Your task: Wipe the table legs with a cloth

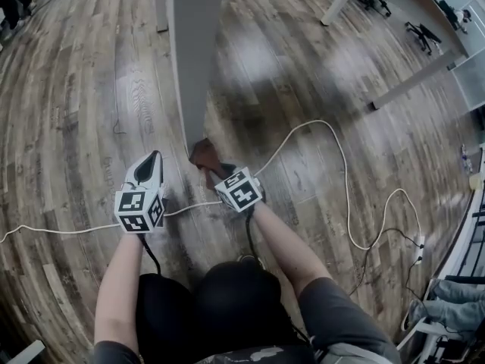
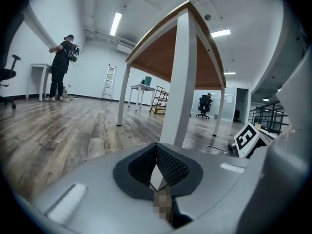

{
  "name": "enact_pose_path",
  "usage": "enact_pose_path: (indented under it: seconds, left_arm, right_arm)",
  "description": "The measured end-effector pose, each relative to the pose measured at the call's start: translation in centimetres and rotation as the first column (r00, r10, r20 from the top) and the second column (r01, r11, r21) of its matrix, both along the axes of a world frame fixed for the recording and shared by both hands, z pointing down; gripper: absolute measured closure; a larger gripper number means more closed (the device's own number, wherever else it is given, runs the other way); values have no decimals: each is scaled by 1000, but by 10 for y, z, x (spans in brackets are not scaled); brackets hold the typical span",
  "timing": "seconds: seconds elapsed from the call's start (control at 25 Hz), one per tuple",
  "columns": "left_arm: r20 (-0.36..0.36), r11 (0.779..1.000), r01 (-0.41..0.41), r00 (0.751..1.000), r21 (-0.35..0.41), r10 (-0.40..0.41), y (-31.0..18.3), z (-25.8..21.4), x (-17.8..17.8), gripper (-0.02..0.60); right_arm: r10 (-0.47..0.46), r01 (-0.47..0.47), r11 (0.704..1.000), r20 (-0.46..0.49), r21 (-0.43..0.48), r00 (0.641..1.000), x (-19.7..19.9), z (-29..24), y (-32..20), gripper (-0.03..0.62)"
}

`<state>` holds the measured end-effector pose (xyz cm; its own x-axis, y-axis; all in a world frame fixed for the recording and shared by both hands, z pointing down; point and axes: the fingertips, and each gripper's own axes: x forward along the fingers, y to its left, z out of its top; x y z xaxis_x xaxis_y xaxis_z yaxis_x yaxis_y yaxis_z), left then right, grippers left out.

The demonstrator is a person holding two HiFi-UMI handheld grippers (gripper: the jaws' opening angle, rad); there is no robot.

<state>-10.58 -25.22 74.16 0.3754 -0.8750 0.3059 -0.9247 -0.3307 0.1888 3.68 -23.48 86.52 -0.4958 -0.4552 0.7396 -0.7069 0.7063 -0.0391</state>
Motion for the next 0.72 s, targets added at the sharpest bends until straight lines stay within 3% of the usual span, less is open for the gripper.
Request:
enact_pose_path:
  seconds: [0.12,0.32,0.56,0.72]
  left_arm:
    - [-16,1000,10,1000,23,-9,-8,-14,3,561]
    - [1,989,28,1000,145,-28,-38,-79,-17,561]
    - [43,967,-21,999,253,10,-55,-164,-22,561]
    - [57,941,-69,997,332,53,-52,-230,-12,561]
  right_arm:
    - [3,-4,999,38,41,999,7,-26,4,505]
    - [-17,-14,966,117,258,993,18,-146,-27,504]
    - [-5,-127,876,273,465,962,23,-313,-63,503]
    - [-53,-145,798,307,585,950,18,-407,-69,503]
